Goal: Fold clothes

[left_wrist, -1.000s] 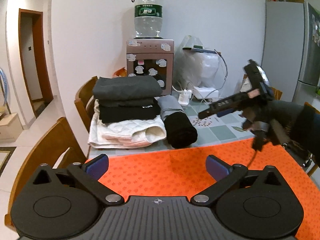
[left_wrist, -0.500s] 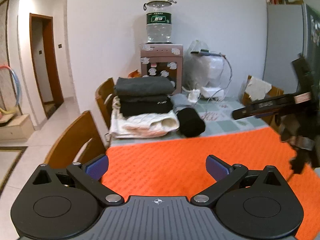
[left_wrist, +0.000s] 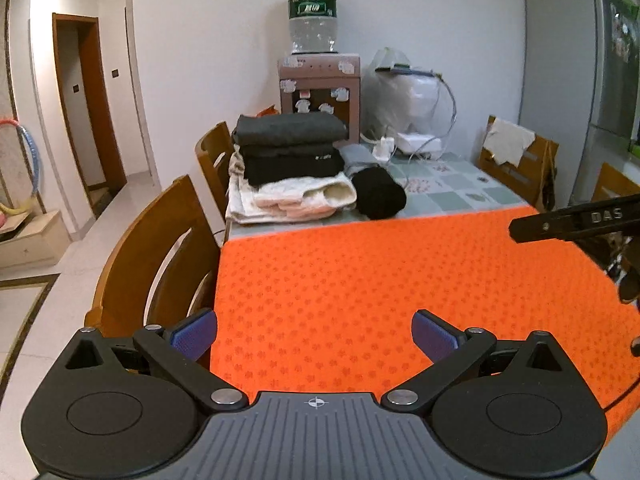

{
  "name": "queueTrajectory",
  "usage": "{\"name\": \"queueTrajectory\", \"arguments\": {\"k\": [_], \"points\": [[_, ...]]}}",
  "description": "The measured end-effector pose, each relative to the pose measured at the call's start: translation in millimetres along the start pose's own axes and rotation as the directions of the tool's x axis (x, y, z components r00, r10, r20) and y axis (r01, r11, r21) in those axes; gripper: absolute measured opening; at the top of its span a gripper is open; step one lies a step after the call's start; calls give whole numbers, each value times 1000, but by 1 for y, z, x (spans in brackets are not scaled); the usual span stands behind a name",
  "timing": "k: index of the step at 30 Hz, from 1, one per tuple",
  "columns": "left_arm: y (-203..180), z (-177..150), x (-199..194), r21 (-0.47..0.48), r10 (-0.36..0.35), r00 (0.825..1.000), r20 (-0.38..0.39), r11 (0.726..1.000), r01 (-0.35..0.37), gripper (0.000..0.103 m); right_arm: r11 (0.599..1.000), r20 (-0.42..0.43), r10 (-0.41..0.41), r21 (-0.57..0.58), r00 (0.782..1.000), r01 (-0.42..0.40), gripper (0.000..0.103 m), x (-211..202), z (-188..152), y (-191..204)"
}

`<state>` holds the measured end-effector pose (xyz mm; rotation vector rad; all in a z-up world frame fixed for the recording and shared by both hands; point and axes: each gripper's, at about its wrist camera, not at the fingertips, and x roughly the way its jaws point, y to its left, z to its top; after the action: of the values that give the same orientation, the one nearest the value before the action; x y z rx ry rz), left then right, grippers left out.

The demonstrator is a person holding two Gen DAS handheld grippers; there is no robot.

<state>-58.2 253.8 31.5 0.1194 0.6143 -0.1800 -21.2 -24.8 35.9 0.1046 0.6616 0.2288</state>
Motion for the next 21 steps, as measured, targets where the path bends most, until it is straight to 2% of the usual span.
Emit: {"name": "queueTrajectory", "arguments": {"k": [4, 12, 21], "points": [[-19, -4, 6, -31, 56, 998, -21, 998, -57, 103, 1000, 24, 2, -27, 1000, -2, 103, -2, -8, -5], [-59, -3, 30, -147, 122, 989, -89, 980, -134, 103, 999, 3, 10, -50, 1000, -10, 103, 13, -20, -35], [-102, 3, 43, -171, 159, 981, -114, 969, -177, 103, 996, -17, 14, -92, 1000, -16, 103, 25, -17, -75]]}}
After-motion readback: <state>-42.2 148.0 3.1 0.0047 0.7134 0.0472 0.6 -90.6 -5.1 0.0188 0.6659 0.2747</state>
